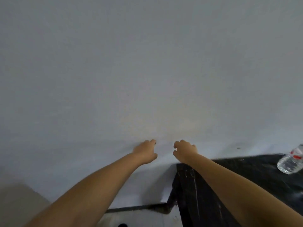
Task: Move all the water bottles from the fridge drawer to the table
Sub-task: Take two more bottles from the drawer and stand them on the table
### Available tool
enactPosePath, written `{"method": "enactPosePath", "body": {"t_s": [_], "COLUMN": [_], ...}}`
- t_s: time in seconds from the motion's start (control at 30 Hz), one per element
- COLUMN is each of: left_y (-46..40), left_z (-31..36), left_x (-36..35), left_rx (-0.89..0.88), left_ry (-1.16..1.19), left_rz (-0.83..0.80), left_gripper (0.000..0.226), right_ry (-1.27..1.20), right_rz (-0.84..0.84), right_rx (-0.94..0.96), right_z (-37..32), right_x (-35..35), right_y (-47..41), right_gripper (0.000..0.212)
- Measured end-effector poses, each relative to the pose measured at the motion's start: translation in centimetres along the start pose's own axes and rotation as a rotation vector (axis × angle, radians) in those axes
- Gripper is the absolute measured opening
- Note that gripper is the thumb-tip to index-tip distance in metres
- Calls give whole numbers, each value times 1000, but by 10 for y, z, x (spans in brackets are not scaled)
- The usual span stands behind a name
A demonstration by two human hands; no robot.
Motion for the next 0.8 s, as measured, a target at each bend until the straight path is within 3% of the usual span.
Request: {"method": "enactPosePath", "body": {"t_s": [0.27,0.43,0.57,0.73,0.8], "left_y": [164,274,384,542,611], "left_z": [-164,-231,-273,-315,-332], "left_x": [28,43,47,32,28], "left_rx": [504,748,921,1107,1199], "left_ry": [67,172,188,182,172], "left_rz": [176,306,403,412,452], "left_gripper": [54,54,54,55,50], "right_ry": [100,118,125,131,118], "right_rz": [-24,-15,-3,-38,-55], "right_rx": [452,700,897,1107,1202], "right_z": [-184,-294,-387,-492,-533], "right_x": [-18,-25,-37,-75,-90], "right_y": [42,95,167,290,350], "right_gripper": [34,33,33,21,27]}}
Point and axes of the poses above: each hand's wrist, its own y-axis away from the middle knuckle, its own x-axis out of the back of the hand, z = x × y, the point moved 4 cm from there along -y, towards the middle knuckle, and after that the axes turned 6 degrees about z, right-handed, at the moved point
